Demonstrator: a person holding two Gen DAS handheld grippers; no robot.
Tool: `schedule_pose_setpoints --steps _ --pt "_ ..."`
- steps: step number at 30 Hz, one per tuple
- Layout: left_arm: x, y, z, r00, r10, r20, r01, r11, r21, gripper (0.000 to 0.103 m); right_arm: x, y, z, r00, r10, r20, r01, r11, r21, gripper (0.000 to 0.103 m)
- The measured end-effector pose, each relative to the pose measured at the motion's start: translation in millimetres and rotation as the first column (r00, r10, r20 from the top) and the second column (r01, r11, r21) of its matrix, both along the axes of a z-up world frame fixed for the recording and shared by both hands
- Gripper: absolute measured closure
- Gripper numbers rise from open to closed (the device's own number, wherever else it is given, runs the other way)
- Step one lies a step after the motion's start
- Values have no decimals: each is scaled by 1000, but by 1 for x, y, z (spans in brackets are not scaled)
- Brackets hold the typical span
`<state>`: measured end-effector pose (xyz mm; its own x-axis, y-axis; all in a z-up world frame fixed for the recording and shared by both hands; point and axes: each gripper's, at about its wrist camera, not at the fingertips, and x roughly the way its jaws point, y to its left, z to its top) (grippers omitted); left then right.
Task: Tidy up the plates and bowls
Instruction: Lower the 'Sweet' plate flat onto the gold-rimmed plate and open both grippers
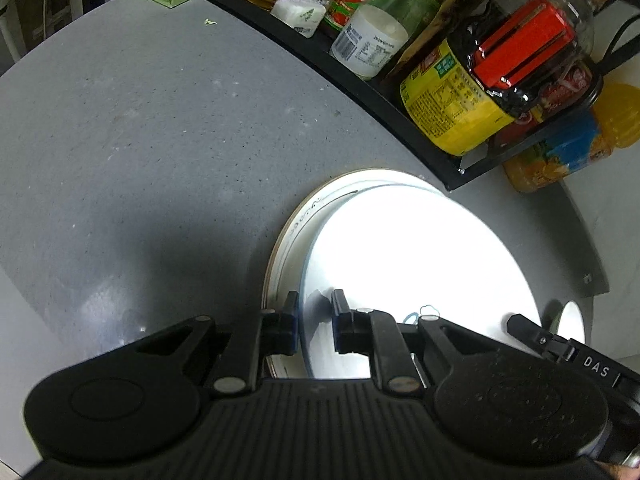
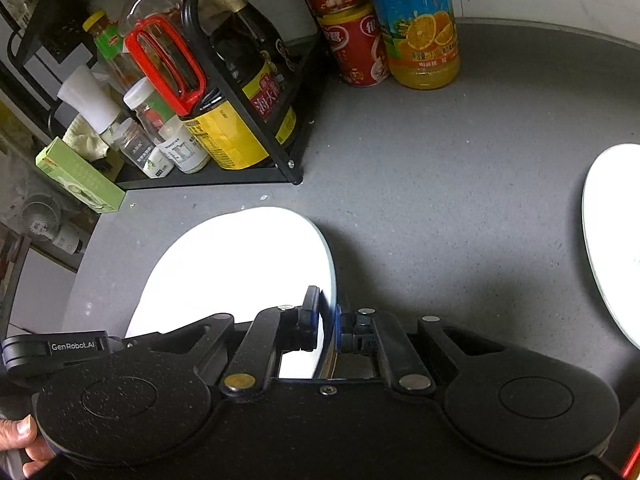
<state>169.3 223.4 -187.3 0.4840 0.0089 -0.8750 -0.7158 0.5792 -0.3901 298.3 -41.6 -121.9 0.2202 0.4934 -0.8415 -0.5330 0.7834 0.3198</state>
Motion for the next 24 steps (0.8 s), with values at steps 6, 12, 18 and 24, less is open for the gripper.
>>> schedule_pose_setpoints --steps 6,12,18,24 --pt "14 -1 -1 998 -45 -41 46 999 9 88 2 -4 -4 999 -30 11 30 999 18 95" --pt "22 5 6 993 -68 -95 70 997 20 88 4 1 -6 1000 -23 2 23 1000 21 95" --pt "22 7 32 991 -86 -98 99 986 134 75 5 4 -10 1000 -23 -4 23 1000 17 93" --pt "23 17 21 990 -48 -136 67 989 136 70 4 12 -17 1000 -12 -8 12 1000 -21 89"
